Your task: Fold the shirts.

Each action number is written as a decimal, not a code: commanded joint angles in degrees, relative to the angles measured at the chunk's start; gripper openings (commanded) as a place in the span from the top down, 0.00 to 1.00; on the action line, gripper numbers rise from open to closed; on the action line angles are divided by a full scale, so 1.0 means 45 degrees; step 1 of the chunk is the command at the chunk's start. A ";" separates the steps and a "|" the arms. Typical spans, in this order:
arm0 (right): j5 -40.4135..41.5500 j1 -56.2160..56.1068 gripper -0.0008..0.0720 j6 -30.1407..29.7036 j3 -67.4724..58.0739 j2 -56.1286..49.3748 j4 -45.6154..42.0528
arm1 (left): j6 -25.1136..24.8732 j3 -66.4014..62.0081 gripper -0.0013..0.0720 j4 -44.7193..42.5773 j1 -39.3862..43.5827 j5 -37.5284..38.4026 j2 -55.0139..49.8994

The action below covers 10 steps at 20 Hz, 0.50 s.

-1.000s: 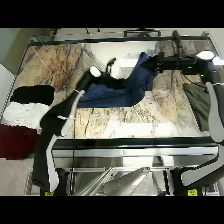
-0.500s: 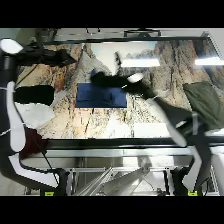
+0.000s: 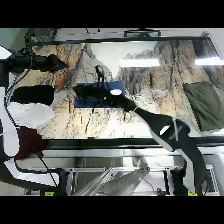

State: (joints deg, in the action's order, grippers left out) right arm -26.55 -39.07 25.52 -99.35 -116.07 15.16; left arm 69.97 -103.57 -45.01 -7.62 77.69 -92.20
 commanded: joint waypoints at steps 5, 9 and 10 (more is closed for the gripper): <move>-0.5260 0.4634 0.29 1.0661 -0.0010 0.2123 -1.1880 | -0.0068 0.0126 0.98 0.0034 -0.0189 0.0073 0.0029; -0.7791 0.6688 0.29 1.2488 -0.0005 0.1394 -1.4173 | -0.0073 0.0126 0.98 0.0029 -0.0180 0.0029 0.0029; -0.8097 0.6892 0.29 1.2488 -0.0005 0.1127 -1.4158 | -0.0073 0.0126 0.98 0.0029 -0.0180 0.0034 0.0024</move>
State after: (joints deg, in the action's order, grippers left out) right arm -54.35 -13.23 73.69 -99.39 -109.21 -39.68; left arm 69.71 -103.02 -44.82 -8.36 78.00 -92.09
